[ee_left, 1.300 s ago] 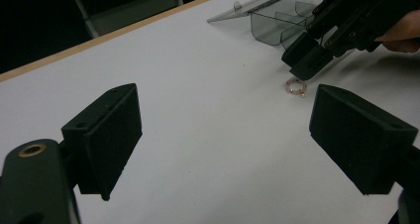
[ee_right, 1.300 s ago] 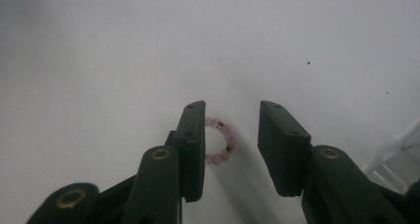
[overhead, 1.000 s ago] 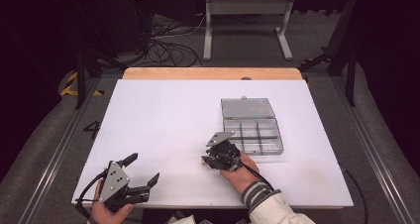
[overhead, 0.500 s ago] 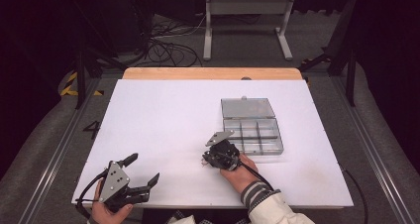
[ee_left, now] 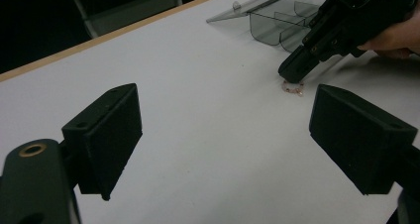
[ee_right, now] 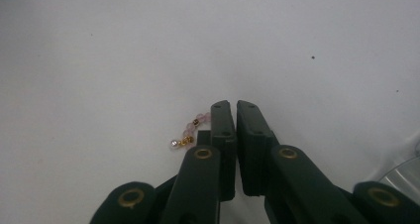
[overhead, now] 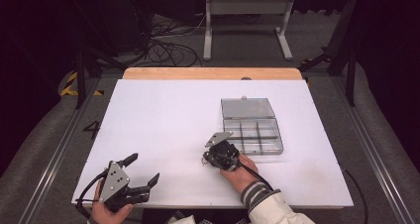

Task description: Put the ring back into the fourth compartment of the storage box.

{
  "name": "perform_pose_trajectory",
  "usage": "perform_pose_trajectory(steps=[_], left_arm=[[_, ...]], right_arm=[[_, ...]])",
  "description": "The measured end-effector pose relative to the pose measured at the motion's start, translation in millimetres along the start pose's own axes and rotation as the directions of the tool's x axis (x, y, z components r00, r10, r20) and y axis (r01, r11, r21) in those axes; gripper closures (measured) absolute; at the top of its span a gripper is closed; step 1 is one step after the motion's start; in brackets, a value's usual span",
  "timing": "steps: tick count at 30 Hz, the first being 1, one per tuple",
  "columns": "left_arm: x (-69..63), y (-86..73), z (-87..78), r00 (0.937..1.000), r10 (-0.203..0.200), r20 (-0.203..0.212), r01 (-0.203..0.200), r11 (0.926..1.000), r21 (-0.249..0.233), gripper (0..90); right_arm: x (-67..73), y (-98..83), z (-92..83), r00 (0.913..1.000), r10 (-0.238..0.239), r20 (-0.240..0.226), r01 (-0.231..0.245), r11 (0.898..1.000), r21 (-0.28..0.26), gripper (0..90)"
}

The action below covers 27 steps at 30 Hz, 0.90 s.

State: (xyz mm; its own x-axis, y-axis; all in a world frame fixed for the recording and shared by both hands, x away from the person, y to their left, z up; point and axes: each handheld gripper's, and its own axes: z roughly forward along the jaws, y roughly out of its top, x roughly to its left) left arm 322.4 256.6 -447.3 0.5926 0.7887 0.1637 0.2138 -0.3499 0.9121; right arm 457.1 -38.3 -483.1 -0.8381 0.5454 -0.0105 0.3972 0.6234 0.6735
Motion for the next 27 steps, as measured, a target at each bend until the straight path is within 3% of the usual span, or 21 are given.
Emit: perform_pose_trajectory(steps=[14,27], left_arm=[[-0.1,0.0,0.1,1.0000,-0.003,0.001,0.003,1.0000,0.002,13.8],[-0.2,0.0,0.2,1.0000,-0.005,-0.001,0.005,1.0000,0.002,13.8]], right_arm=[[3.2,3.7,-12.9,0.9996,-0.028,0.002,0.028,0.999,-0.038,88.3],[11.3,13.7,-39.1,0.9982,-0.060,0.006,0.060,0.995,-0.085,88.4]])
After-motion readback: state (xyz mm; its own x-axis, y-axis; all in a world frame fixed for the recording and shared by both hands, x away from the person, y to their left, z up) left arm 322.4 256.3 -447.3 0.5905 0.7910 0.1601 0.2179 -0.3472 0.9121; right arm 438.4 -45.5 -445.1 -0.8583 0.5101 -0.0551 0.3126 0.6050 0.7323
